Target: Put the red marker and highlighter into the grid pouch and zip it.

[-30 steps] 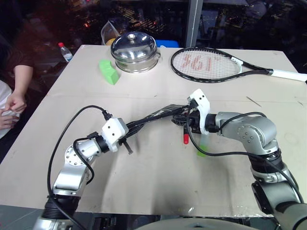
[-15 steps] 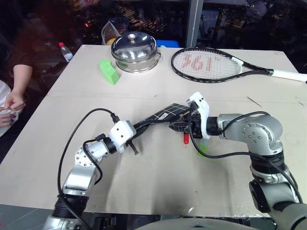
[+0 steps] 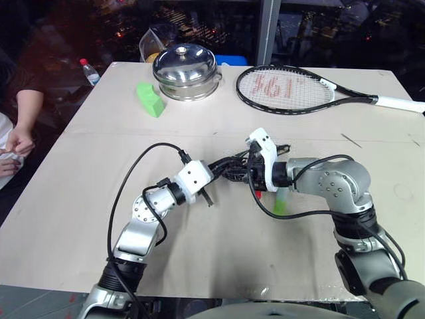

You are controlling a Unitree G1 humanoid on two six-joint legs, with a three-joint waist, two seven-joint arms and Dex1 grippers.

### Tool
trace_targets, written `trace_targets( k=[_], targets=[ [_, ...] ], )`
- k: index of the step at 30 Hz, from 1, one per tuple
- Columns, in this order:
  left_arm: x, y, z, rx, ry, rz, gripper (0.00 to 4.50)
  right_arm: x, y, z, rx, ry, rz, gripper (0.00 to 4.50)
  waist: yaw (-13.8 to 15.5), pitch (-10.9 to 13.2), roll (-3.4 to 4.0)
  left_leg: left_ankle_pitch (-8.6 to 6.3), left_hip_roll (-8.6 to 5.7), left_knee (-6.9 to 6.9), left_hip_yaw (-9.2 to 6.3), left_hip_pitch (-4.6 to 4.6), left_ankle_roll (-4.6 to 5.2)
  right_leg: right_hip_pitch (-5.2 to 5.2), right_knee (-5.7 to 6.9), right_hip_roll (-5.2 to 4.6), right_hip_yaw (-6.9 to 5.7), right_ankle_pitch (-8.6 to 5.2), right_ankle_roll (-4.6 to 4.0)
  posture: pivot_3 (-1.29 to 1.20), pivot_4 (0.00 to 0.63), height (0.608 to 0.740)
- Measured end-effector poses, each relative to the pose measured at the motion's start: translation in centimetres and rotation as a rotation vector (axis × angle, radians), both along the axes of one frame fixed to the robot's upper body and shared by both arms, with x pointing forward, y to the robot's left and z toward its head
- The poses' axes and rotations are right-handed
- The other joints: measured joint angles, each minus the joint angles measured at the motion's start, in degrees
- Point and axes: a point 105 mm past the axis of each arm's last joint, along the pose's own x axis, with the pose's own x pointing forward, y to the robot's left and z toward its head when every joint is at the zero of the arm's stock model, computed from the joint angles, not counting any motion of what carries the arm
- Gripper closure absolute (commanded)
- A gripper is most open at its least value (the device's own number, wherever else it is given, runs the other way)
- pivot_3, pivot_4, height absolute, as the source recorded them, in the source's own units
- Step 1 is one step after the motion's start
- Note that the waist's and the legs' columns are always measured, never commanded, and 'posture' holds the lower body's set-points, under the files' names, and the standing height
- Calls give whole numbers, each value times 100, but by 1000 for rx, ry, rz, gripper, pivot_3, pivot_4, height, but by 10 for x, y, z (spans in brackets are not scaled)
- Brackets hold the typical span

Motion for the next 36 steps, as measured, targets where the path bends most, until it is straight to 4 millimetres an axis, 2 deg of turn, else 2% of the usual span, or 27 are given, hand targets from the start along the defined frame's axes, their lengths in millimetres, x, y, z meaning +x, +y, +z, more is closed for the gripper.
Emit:
trace_targets(
  k=[3, 5, 7, 8, 12, 13, 19, 22, 24, 27, 29, 31, 34, 36],
  targets=[
    [-4, -5, 9, -54, 14, -34, 4500, -7, -15, 2, -23, -97, 31, 3627, 25, 3, -2, 0, -7, 0, -7, -6, 0, 1, -4, 3, -7, 0, 1, 0, 150, 740],
    [-5, -2, 11, -54, 23, -51, 4500, -15, -38, -3, -81, -144, 18, 2667, 38, 7, -7, -2, -13, 3, -11, -13, 3, 1, -9, -4, -9, -4, 7, 0, 150, 740],
    [-4, 6, 13, -40, 21, -40, 4500, -17, -53, -2, -96, -168, -18, 2667, -2, 17, -7, -2, -11, 6, -9, -15, 3, -3, -7, -14, -4, -3, 7, 0, 150, 740],
    [-4, 6, 14, -40, 19, -47, 4500, -17, -59, 3, -84, -185, -33, 2839, -11, 20, -6, -1, -9, 6, -10, -13, 3, -3, -6, -11, -5, -3, 8, 0, 150, 740],
    [-7, 5, 14, -43, 29, -75, 4500, -14, -75, 33, -11, -262, -110, 4294, 8, 22, -7, -1, -4, 5, -23, -10, 1, -2, -4, 2, -8, -5, 5, 0, 150, 740],
    [-8, 5, 13, -42, 30, -79, 4500, -12, -78, 36, -7, -267, -127, 4409, 8, 23, -6, -1, -4, 4, -22, -11, 1, -2, -5, 2, -7, -5, 4, 0, 150, 740],
    [-8, 6, 10, -29, 37, -97, 4500, -7, -76, 44, 14, -266, -161, 4409, 8, 31, -6, -1, -7, 4, -20, -16, 2, -3, -7, -2, -5, -4, 5, 0, 150, 740],
    [-10, 5, 10, -23, 19, -116, 4500, 7, -76, 45, -34, -265, -215, 4409, 8, 33, -6, -1, -8, 7, -18, -16, 2, -3, -6, -6, -7, -4, 4, 0, 150, 740],
    [-11, 5, 10, -19, 11, -124, 4500, 13, -76, 40, -94, -266, -232, 4409, 9, 34, -6, -1, -8, 6, -18, -17, 2, -4, -7, -7, -7, -4, 4, 0, 150, 740],
    [-11, 7, 2, 0, 26, -121, 4500, 20, -73, 19, -286, -318, -213, 4409, 9, 35, -6, -1, -9, 3, -18, -22, 2, -9, -9, -7, -8, -5, 4, 0, 150, 740],
    [-12, 6, 2, 8, 17, -124, 4500, 24, -68, 7, -384, -369, -173, 4409, 4, 37, -6, -1, -10, 5, -16, -38, 3, -27, -8, -6, -7, -4, 5, 0, 150, 740],
    [-13, 5, 3, 14, 0, -126, 4500, 24, -53, -2, -455, -452, -97, 4409, -8, 37, -5, 0, -8, 11, -14, -56, 2, -48, 0, 4, -5, -3, 6, 0, 150, 740],
    [-9, 6, -2, 31, -5, -105, 4500, 24, -27, 0, -564, -705, 32, 4409, -1, 37, -5, 1, -6, 15, -14, -64, 1, -57, 3, 24, -6, -3, 7, 0, 150, 740],
    [-5, 9, -5, 42, -1, -88, 4500, 27, -23, 0, -632, -845, 97, 4409, 19, 39, -7, 1, -8, 19, -15, -70, 1, -58, 2, 21, -10, -4, 8, 0, 150, 740]
  ],
)
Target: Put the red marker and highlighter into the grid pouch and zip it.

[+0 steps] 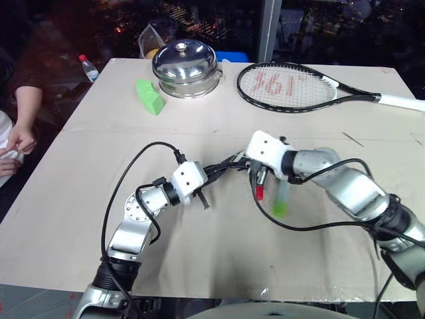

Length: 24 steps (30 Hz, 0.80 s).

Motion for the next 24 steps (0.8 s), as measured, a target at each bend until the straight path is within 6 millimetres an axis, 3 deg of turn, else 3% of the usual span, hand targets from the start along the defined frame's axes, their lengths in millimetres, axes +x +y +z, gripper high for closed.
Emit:
trace_targets(
  k=[2, 5, 12, 20, 24],
  targets=[
    [5, 4, -3, 17, 4, 22, 4500, 2, 3, -2, -95, -101, 84, 4409, 8, 2, -3, 0, -2, 5, 5, -2, 0, 0, -1, -3, -6, 0, 1, 0, 150, 740],
    [11, 6, -3, 33, 1, 40, 4500, 3, 7, -5, -183, -203, 180, 3520, -3, 3, -5, 2, -2, 7, 17, 0, -4, 0, -1, -7, -14, 2, 3, 0, 150, 740],
    [12, 9, -6, 42, 20, 50, 4500, 2, 12, -14, -256, -281, 259, 114, -12, 4, -5, 15, 5, 7, 17, 4, -25, -2, 7, -3, -20, 2, 1, 0, 150, 740],
    [7, 17, -3, 33, 65, 54, 4500, 15, 8, -12, -256, -359, 225, 49, -9, 4, -5, 17, 4, 8, 20, 4, -28, -2, 10, -5, -18, 2, 1, 0, 150, 740],
    [8, 36, 7, 29, 55, 99, 4500, 14, -9, 3, 8, -101, 44, 49, 0, 5, -7, 17, 7, 8, 13, 0, -28, -1, 9, -6, -17, 3, -1, 0, 150, 740]
  ],
)
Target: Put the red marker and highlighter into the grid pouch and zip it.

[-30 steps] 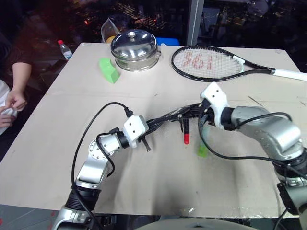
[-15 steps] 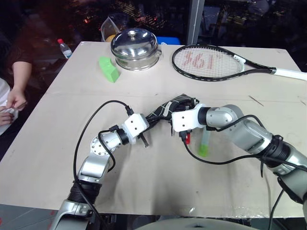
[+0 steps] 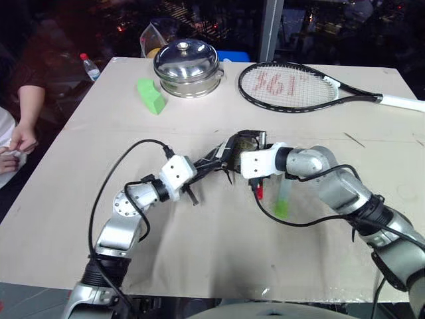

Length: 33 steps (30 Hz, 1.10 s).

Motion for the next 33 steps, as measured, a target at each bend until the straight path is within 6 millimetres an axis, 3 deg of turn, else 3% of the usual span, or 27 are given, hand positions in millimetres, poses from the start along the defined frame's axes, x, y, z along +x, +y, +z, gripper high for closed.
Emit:
trace_targets(
  k=[3, 5, 8, 12, 14, 16, 23, 27, 29, 33],
  targets=[
    [2, 21, 3, 24, -2, 55, 4500, -4, -26, 20, 220, 265, -185, 49, 0, 0, 1, -2, 1, 2, -7, 1, 4, 3, 3, -17, -1, 0, -2, 0, 150, 740],
    [5, 31, 2, 25, 7, 88, 4500, -12, -37, 21, 251, 372, -301, 49, -6, -1, 1, -15, 1, 2, -13, 4, 24, 4, 3, -27, -7, 0, -3, 0, 150, 740],
    [9, 33, 4, 20, 6, 98, 4500, -19, -38, 3, 220, 526, -478, 49, -30, -1, 1, -14, 1, 2, -19, 2, 22, 2, 6, -28, -4, 1, -9, 0, 150, 740],
    [11, 31, 7, 18, -4, 93, 4500, -28, -18, -20, 279, 739, -552, 49, -28, -1, 1, -13, -2, -1, -22, -3, 21, 1, 6, -22, -6, 1, -8, 0, 150, 740],
    [11, 31, 8, 17, -7, 92, 4500, -23, -15, -36, 303, 789, -637, 49, -18, -2, -1, -12, -8, 0, -21, -4, 21, 2, 6, -16, -11, 2, -7, 0, 150, 740],
    [11, 31, 7, 17, -5, 92, 4500, -20, -14, -51, 294, 814, -707, 871, -15, -2, -1, -12, -13, 0, -15, -6, 20, 1, 6, -14, -23, 2, -5, 0, 150, 740],
    [7, 23, 8, 20, -7, 69, 4500, -12, -15, -51, 182, 723, -745, 4178, -40, -6, -6, -12, -10, 1, -20, 4, 21, 6, 7, -13, -23, 2, -4, 0, 150, 740],
    [6, 23, 7, 19, -2, 72, 4500, -13, -16, -48, 125, 668, -705, 4326, -24, -3, -2, -12, -12, 1, -26, -3, 21, 6, 8, -11, -25, 2, -3, 0, 150, 740],
    [4, 24, 3, 20, 10, 78, 4500, -8, -24, -36, 91, 584, -669, 4326, -22, 0, -1, -12, -14, 2, -22, -5, 23, 4, 3, -15, -27, 2, -2, 0, 150, 740],
    [4, 26, 3, 33, 14, 68, 4500, -6, -21, 29, 7, 303, -471, 4327, -42, 7, 1, -12, -9, -4, -17, -6, 23, -9, 5, -11, -23, 1, -3, 0, 150, 740]
  ],
)
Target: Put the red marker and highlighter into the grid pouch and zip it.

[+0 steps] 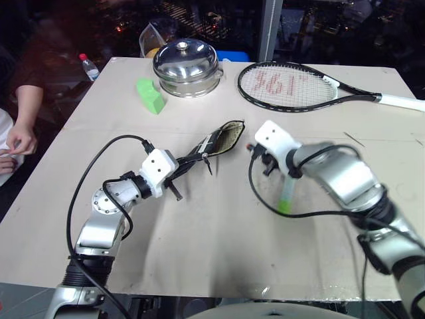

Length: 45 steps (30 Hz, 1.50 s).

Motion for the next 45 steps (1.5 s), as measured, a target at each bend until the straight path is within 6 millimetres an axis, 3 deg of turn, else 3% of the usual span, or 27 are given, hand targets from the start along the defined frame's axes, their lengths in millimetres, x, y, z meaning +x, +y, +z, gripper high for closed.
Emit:
trace_targets(
  k=[2, 4, 12, 17, 19, 20, 21, 23, 24, 26, 30, 31, 33, 34, 36, 41, 45],
  targets=[
    [-1, -2, 1, 2, -2, -23, 4500, -3, 6, 17, -78, -106, 97, 4327, -1, -2, -1, 0, 6, -4, -5, 1, -1, -1, 0, -1, -2, -1, -2, 0, 150, 740],
    [-3, -5, 2, -5, -2, -49, 4500, -2, 9, 19, -196, -194, 179, 4327, 2, -1, -1, 0, 6, -7, -1, -2, -2, -7, 1, -2, 1, -1, -3, 0, 150, 740],
    [-7, -14, 3, -39, 10, -110, 4500, 1, 24, -6, -483, -340, 483, 4327, 3, -1, -2, 14, 3, 3, 33, -1, -23, -14, 3, 3, 22, 1, 2, 0, 150, 740],
    [-18, -32, -1, 19, -21, -212, 4500, -1, 56, -16, -605, -492, 749, 4327, 1, -1, -2, 15, 5, 4, 40, 3, -26, -17, 13, 10, 30, 1, 1, 0, 150, 740],
    [-19, -34, -2, 35, -30, -224, 4500, -1, 59, -22, -663, -515, 834, 4327, 11, -1, -2, 16, 6, 5, 43, 5, -27, -18, 14, 11, 32, 1, 1, 0, 150, 740],
    [-20, -36, -3, 37, -31, -230, 4500, -1, 59, -25, -689, -514, 869, 3527, 25, -1, -2, 16, 6, 6, 43, 3, -27, -18, 14, 10, 32, 1, 1, 0, 150, 740],
    [-20, -37, -4, 35, -30, -233, 4500, -1, 59, -28, -701, -510, 892, 3305, 31, -1, -2, 16, 6, 7, 44, 3, -26, -18, 15, 10, 32, 1, 1, 0, 150, 740],
    [-20, -40, -4, 16, -33, -232, 4500, -5, 59, -39, -701, -470, 963, 2344, 30, -2, -2, 16, 5, 8, 46, 3, -26, -17, 14, 9, 35, 1, 1, 0, 150, 740],
    [-20, -41, -5, 13, -32, -231, 4500, -7, 57, -41, -686, -462, 970, 2090, 34, -2, -2, 16, 6, 8, 45, 2, -26, -17, 14, 9, 35, 1, 1, 0, 150, 740],
    [-20, -40, -6, 9, -28, -224, 4500, -7, 48, -39, -594, -413, 924, 1155, 44, -1, -2, 16, 5, 9, 45, 1, -26, -17, 16, 8, 35, 1, 1, 0, 150, 740],
    [-18, -33, -4, 10, -30, -198, 4500, -17, 10, 6, -278, -218, 723, 1155, 56, -1, -3, 15, 6, 12, 41, 5, -25, -15, 25, 6, 35, 2, 0, 0, 150, 740],
    [-16, -32, -3, 7, -29, -193, 4500, -24, -3, 20, -209, -188, 695, 1155, 53, -2, -4, 13, 6, 11, 40, 8, -23, -14, 26, 6, 34, 2, -1, 0, 150, 740],
    [-14, -26, -3, 5, -26, -175, 4500, -43, -23, 30, -137, -137, 718, 1155, 52, -4, -7, 0, 7, 11, 29, 12, -1, -8, 25, 2, 29, 0, -3, 0, 150, 740],
    [-11, -23, -2, 9, -27, -164, 4500, -58, -36, 22, -110, -67, 768, 1155, 47, -4, -8, 0, 7, 9, 28, 13, -1, -8, 25, -4, 29, 0, -3, 0, 150, 740],
    [-9, -21, -2, 13, -26, -160, 4500, -64, -42, 11, -121, -24, 808, 1155, 5, -3, -5, 0, 11, 8, 42, 24, 0, -8, 27, -3, 48, 0, -2, 0, 150, 740],
    [-6, -18, -2, 14, -26, -153, 4500, -45, -67, -30, -436, -86, 944, 1155, 5, -1, -6, 1, 7, 11, 67, 66, -2, 8, 43, 24, 74, -14, 20, 0, 150, 740],
    [-10, -17, -4, 16, -22, -153, 4500, -33, -69, -70, -649, -85, 1152, 1155, -20, 3, -4, 6, 11, 3, 86, 88, -9, 17, 47, 26, 92, -9, 10, 0, 150, 740]
  ],
)
